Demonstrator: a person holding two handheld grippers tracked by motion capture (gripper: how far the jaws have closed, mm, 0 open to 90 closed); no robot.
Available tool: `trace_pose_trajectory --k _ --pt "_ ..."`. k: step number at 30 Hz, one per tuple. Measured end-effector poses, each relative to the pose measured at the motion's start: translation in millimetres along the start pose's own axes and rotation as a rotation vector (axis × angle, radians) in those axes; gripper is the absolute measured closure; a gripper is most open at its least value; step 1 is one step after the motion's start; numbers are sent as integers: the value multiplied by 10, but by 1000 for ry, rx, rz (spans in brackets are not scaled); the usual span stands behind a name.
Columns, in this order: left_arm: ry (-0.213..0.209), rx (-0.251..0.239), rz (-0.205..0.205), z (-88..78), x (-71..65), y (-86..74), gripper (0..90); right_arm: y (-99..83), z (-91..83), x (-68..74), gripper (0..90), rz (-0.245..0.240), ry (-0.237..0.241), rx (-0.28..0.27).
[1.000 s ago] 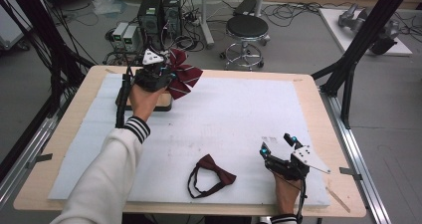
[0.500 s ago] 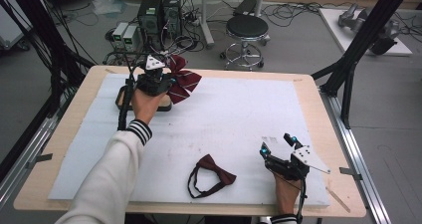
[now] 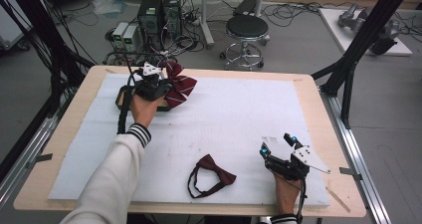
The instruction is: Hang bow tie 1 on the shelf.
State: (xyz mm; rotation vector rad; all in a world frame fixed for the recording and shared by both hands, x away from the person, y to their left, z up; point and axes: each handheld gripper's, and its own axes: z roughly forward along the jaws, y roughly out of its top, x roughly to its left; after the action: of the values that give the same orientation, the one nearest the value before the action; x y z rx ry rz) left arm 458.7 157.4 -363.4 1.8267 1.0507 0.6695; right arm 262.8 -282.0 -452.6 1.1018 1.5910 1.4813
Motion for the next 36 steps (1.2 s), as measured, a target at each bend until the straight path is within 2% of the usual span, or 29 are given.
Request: trace_pose_trajectory --k 5,6,8,9,10,11,12,13,15,20,26,30,36 --pt "-17 -6 -12 -24 29 4 733 0 1 0 109 -1 0 1" --pt "-23 4 -22 -21 39 0 668 0 1 0 109 -2 0 1" --pt "-31 15 -39 0 54 -14 460 0 2 1 109 -3 0 0" --pt "-23 21 -39 5 58 -18 460 0 2 1 109 -3 0 0" --pt "-14 19 -27 0 53 -19 321 0 2 1 109 -3 -1 0" --pt "1 16 -14 -6 47 -16 321 0 2 1 109 -3 -1 0" --pt "12 14 -12 -16 39 -10 197 0 2 2 109 -2 -1 0" --pt "9 11 -7 -36 38 -2 178 0 2 1 109 -3 -2 1" --pt "-7 -24 -11 -96 30 8 164 1 6 0 109 -4 -3 1" --pt "-24 -71 8 -302 27 20 162 2 7 3 109 -10 -4 2" --pt "-70 -151 41 -642 19 -41 162 2 5 2 109 -7 -3 1" --pt "-112 -204 55 -899 -2 -175 162 2 5 3 109 -6 -3 1" --pt "-174 -273 57 -1202 -30 -471 162 0 2 17 109 -11 -3 3"
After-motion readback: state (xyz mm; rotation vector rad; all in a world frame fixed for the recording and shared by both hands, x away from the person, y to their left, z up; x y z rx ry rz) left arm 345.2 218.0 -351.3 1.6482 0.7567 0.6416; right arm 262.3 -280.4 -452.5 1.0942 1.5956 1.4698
